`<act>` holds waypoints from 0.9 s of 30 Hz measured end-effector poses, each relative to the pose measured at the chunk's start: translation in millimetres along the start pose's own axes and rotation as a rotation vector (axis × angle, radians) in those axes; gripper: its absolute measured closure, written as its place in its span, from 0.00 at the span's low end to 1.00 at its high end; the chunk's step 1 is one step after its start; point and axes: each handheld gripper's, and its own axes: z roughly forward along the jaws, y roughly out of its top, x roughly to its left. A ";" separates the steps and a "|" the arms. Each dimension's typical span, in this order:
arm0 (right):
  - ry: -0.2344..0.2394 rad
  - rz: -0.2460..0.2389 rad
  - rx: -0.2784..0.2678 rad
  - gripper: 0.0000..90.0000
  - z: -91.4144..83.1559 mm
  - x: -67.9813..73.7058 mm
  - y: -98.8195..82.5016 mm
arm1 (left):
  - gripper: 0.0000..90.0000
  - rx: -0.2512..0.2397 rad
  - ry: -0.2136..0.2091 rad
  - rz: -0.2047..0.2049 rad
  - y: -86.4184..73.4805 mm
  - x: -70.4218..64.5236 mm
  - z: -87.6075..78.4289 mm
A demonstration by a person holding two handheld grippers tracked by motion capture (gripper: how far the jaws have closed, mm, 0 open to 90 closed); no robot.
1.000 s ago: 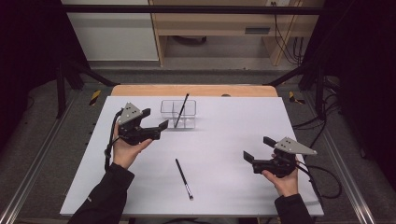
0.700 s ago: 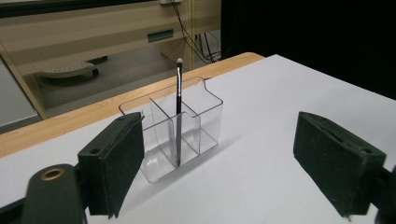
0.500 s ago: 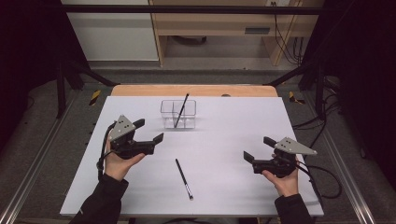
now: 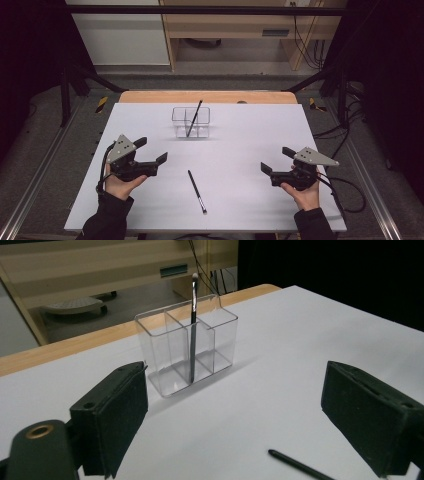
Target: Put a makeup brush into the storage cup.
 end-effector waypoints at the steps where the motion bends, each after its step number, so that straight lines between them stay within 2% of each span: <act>1: -0.001 0.001 0.000 0.03 0.0 0.1 0.0 | 0.12 0.003 0.003 -0.002 -2.7 1.1 -1.7; 5: 0.000 0.001 -0.001 0.03 0.0 0.0 0.0 | 0.12 0.010 0.025 -0.022 -12.7 8.1 -8.0; 10: -0.001 0.002 0.003 0.03 0.3 -0.9 -1.1 | 0.12 -0.008 0.045 -0.059 -17.4 18.1 -17.0; 17: -0.005 0.002 0.002 0.03 -0.2 -1.2 -1.6 | 0.11 -0.011 0.065 -0.061 -21.5 24.4 -20.5; 27: -0.004 0.006 -0.003 0.03 -2.1 -2.5 -0.7 | 0.11 -0.003 0.064 -0.055 -20.4 22.2 -19.2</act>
